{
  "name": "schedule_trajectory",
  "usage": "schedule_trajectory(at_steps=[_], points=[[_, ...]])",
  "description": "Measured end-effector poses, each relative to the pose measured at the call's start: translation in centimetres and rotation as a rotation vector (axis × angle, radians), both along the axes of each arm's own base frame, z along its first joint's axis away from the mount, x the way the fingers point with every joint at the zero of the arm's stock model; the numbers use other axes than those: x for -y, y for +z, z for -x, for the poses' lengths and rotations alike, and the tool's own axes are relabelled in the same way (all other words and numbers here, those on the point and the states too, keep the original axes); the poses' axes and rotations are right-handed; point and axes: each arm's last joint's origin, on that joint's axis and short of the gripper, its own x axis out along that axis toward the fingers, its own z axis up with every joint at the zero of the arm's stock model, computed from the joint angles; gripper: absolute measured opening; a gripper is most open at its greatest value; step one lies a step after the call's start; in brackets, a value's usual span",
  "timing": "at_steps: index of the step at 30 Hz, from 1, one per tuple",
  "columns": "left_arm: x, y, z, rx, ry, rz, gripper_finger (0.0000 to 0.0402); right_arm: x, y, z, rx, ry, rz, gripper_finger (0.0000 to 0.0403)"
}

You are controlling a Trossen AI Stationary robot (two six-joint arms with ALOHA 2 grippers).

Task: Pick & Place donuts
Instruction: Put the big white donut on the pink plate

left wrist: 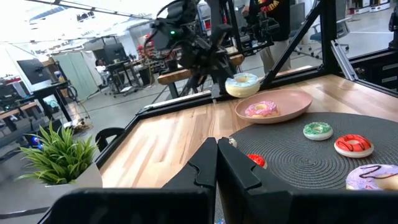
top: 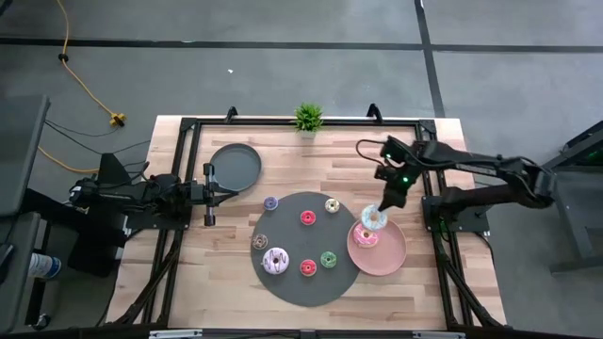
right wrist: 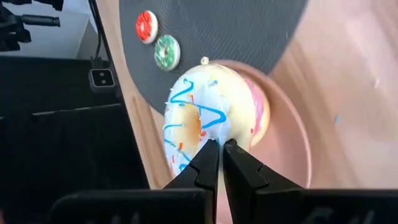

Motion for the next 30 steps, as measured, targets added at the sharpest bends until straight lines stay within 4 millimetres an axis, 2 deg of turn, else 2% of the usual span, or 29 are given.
schedule_trajectory(at_steps=[6,12,20,30], points=[[0.0,0.0,0.0,0.001,0.0,0.0,0.0,-1.7,-0.6,2.3,-0.01,-0.046,-0.034,0.0011],[0.0,0.0,0.0,0.001,0.0,0.0,0.0,-2.5,-1.3,4.0,-0.05,-0.116,-0.08,0.0011],[0.0,0.0,0.0,0.001,0.0,0.0,0.0,-3.0,-2.2,5.1,-0.127,-0.203,-0.133,0.0011],[0.0,0.0,0.0,0.001,0.0,0.0,0.0,-3.6,-2.5,5.7,-0.242,-0.216,-0.153,0.0011]])
